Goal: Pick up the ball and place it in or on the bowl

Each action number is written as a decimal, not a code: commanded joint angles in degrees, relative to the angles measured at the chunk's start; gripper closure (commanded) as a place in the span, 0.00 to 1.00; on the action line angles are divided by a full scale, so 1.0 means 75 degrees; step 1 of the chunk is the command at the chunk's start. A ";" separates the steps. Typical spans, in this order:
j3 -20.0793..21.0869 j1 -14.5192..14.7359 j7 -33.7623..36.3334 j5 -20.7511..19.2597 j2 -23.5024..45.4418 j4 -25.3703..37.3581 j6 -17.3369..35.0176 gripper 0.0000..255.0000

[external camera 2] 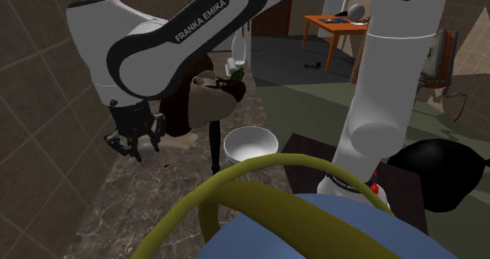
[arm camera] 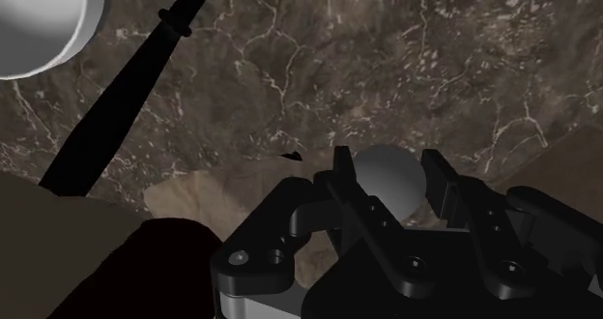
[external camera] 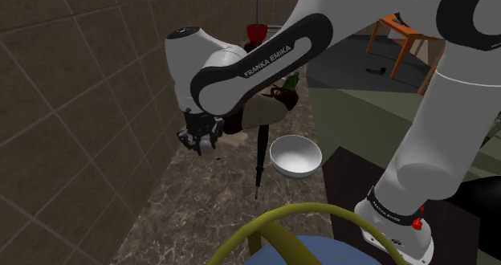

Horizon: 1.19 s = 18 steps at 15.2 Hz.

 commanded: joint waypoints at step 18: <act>-0.2013 -0.0253 -0.3772 0.2171 -0.5652 -0.5302 -0.0028 1.00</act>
